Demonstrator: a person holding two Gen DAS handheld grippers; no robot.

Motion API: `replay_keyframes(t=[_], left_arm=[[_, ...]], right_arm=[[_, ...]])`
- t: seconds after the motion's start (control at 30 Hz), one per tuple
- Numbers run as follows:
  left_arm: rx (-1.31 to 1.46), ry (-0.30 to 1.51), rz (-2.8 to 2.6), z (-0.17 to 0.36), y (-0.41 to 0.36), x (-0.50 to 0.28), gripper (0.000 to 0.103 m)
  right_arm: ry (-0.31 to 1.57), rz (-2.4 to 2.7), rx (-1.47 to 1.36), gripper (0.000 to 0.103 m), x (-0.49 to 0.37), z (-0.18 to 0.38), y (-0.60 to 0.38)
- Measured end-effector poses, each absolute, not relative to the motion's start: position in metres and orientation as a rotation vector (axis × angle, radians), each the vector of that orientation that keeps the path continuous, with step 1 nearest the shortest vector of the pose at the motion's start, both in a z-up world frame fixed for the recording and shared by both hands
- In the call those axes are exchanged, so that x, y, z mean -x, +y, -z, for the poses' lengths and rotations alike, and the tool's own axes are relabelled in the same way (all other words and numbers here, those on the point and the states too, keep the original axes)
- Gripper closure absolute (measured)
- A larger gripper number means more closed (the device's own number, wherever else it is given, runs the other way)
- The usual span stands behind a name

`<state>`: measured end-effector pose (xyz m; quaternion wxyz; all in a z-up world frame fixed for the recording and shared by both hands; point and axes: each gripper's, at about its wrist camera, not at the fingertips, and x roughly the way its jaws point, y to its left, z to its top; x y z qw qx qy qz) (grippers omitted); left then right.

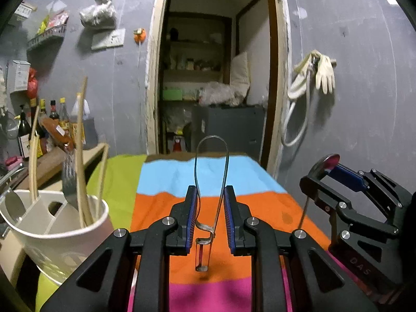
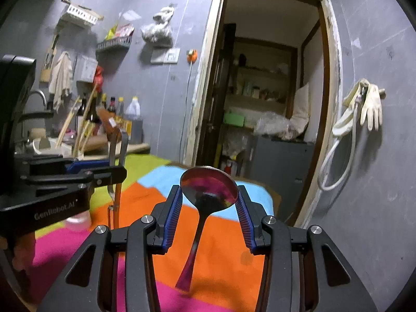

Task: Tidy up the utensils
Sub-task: 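Carry the tongs and spoon up over the white caddy with both tools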

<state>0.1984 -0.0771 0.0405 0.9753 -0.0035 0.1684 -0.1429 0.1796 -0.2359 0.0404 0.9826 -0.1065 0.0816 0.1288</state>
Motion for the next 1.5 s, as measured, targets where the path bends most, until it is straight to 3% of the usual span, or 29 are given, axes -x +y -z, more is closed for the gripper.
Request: replay_keyframes(t=[0.6, 1.1, 1.5], left_arm=[[0.007, 0.176, 0.208, -0.091, -0.031, -0.173, 0.086], [0.076, 0.104, 0.098, -0.138, 0.07, -0.161, 0.086], [0.173, 0.157, 0.036, -0.128, 0.144, -0.183, 0.086]], right_arm=[[0.022, -0.322, 0.198, 0.064, -0.173, -0.09, -0.2], [-0.039, -0.435, 0.15, 0.064, -0.175, -0.131, -0.143], [-0.025, -0.5, 0.148, 0.064, -0.181, -0.126, -0.08]])
